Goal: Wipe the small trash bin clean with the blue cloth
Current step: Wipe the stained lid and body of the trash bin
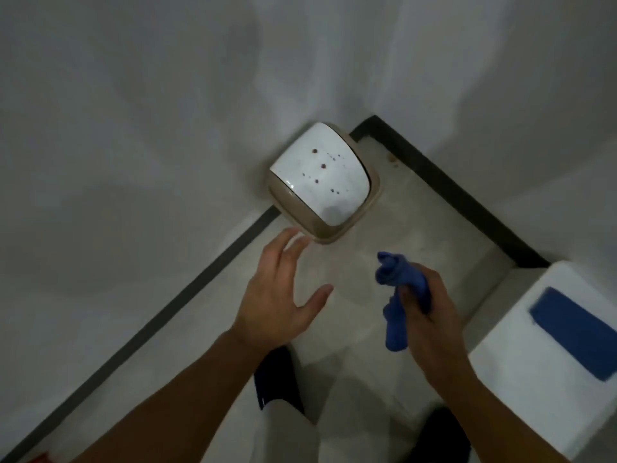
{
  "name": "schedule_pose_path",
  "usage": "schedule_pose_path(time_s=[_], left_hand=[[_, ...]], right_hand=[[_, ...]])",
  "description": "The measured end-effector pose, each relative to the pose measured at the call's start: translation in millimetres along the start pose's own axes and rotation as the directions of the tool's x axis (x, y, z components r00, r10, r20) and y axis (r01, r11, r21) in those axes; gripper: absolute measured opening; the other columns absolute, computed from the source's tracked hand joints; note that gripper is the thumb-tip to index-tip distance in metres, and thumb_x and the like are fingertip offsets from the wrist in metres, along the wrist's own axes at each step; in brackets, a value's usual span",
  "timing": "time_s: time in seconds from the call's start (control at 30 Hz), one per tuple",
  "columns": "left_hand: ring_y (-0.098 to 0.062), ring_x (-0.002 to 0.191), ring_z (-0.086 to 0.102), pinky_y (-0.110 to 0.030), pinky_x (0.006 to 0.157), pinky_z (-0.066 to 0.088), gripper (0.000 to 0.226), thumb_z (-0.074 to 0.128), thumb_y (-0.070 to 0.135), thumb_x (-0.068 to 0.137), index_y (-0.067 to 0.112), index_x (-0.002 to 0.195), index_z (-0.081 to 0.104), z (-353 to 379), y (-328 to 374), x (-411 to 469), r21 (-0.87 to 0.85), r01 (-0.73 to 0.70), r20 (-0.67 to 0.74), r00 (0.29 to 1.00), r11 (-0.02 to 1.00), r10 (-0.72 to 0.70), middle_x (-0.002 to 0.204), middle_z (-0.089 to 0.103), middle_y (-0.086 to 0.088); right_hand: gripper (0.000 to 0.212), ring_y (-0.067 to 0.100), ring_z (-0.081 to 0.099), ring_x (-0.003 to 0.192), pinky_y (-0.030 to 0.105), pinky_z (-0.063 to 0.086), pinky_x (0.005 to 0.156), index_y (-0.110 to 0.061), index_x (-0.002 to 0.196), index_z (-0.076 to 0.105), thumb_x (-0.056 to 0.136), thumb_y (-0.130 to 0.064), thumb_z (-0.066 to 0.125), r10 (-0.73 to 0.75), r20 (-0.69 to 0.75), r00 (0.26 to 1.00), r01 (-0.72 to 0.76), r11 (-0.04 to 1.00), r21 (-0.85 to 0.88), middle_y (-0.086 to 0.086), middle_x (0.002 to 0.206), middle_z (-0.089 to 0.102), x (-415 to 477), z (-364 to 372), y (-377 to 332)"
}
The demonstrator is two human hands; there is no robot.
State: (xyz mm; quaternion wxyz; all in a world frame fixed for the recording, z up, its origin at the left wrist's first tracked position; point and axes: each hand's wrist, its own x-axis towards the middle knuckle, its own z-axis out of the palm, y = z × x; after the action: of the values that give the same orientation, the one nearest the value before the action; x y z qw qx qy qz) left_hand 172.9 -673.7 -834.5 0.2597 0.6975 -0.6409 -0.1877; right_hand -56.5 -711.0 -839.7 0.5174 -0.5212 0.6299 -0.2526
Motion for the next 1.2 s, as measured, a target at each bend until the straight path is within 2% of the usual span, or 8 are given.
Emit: schedule_pose_path(time_s=[0.1, 0.23, 0.33, 0.5, 0.63, 0.8, 0.93, 1.2], left_hand=[[-0.017, 0.144, 0.021, -0.026, 0.112, 0.025, 0.086, 0.060, 0.056, 0.085, 0.005, 0.147, 0.029, -14.4, -63.0, 31.6, 0.075, -0.010, 0.000, 1.000, 0.997, 0.010, 0.155, 0.024, -0.014], [-0.022, 0.148, 0.008, -0.038, 0.114, 0.022, 0.100, 0.049, 0.068, 0.083, 0.008, 0.153, 0.009, -1.3, -109.7, 73.9, 0.132, -0.052, 0.062, 0.997, 0.990, 0.044, 0.161, 0.009, -0.010], [-0.015, 0.149, -0.003, -0.038, 0.117, 0.015, 0.106, 0.044, 0.075, 0.081, 0.013, 0.154, -0.001, 16.4, -128.7, 90.1, 0.148, -0.065, 0.091, 0.995, 0.987, 0.052, 0.163, 0.001, -0.007], [-0.015, 0.149, -0.003, -0.042, 0.116, 0.017, 0.111, 0.047, 0.079, 0.077, 0.019, 0.154, -0.005, 36.2, -154.4, 98.5, 0.063, -0.019, 0.078, 0.997, 0.998, 0.014, 0.163, -0.003, 0.000], [-0.014, 0.149, 0.000, -0.034, 0.118, 0.010, 0.104, 0.048, 0.074, 0.081, 0.020, 0.154, -0.001, 37.8, -162.2, 111.3, 0.080, -0.135, 0.066, 0.989, 0.988, 0.130, 0.162, -0.006, 0.010], [-0.016, 0.148, 0.010, -0.039, 0.120, 0.013, 0.098, 0.052, 0.067, 0.083, 0.011, 0.154, 0.015, 47.9, -167.2, 124.8, 0.035, -0.184, 0.052, 0.982, 0.982, 0.182, 0.161, 0.013, -0.001], [-0.018, 0.148, 0.014, -0.034, 0.119, 0.015, 0.097, 0.056, 0.066, 0.082, 0.018, 0.154, 0.013, 57.7, -177.1, 123.7, -0.020, -0.199, 0.005, 0.980, 0.980, 0.199, 0.162, 0.011, 0.010], [-0.016, 0.145, 0.022, -0.021, 0.116, 0.017, 0.095, 0.060, 0.062, 0.081, 0.011, 0.152, 0.022, 64.4, -185.5, 126.7, -0.044, -0.252, -0.067, 0.966, 0.967, 0.248, 0.160, 0.021, 0.001]], right_hand=[[0.017, 0.027, 0.063, 0.090, 0.036, 0.051, 0.076, -0.019, 0.111, 0.055, 0.096, -0.017, 0.049, 0.152, -0.110, 0.982, -0.140, 0.984, 0.113, 0.006, 0.099, 0.064, 21.7, 15.1, -17.3], [0.019, 0.011, 0.063, 0.090, 0.034, 0.049, 0.083, -0.036, 0.095, 0.056, 0.096, -0.019, 0.049, 0.259, -0.238, 0.936, -0.195, 0.945, 0.262, -0.009, 0.098, 0.066, 57.0, 29.6, -31.7], [0.022, 0.011, 0.059, 0.092, 0.041, 0.047, 0.091, -0.032, 0.113, 0.050, 0.095, -0.019, 0.048, 0.282, -0.332, 0.900, -0.200, 0.945, 0.259, -0.009, 0.106, 0.061, 90.6, 39.2, -29.4], [0.043, 0.023, 0.050, 0.119, 0.040, 0.036, 0.097, -0.026, 0.138, 0.037, 0.096, -0.020, 0.045, 0.215, -0.409, 0.887, -0.201, 0.977, 0.077, 0.005, 0.135, 0.051, 128.1, 67.8, -15.5], [0.039, 0.014, 0.049, 0.114, 0.030, 0.032, 0.094, -0.022, 0.136, 0.043, 0.097, -0.018, 0.045, 0.160, -0.404, 0.901, -0.163, 0.986, 0.027, 0.005, 0.132, 0.053, 144.9, 93.9, -10.9], [0.043, 0.011, 0.049, 0.114, 0.030, 0.038, 0.101, -0.021, 0.139, 0.040, 0.096, -0.021, 0.047, 0.021, -0.368, 0.929, -0.027, 1.000, -0.010, 0.005, 0.133, 0.054, 158.1, 117.3, -0.7], [0.051, 0.021, 0.051, 0.121, 0.045, 0.043, 0.103, -0.031, 0.144, 0.026, 0.096, -0.032, 0.042, -0.080, -0.315, 0.946, 0.044, 0.992, -0.120, 0.005, 0.137, 0.052, 160.4, 132.4, 10.8], [0.054, 0.019, 0.046, 0.123, 0.045, 0.046, 0.099, -0.055, 0.136, 0.011, 0.084, -0.060, 0.025, -0.200, -0.246, 0.949, 0.143, 0.962, -0.231, 0.001, 0.136, 0.048, 128.1, 154.1, 33.7]])
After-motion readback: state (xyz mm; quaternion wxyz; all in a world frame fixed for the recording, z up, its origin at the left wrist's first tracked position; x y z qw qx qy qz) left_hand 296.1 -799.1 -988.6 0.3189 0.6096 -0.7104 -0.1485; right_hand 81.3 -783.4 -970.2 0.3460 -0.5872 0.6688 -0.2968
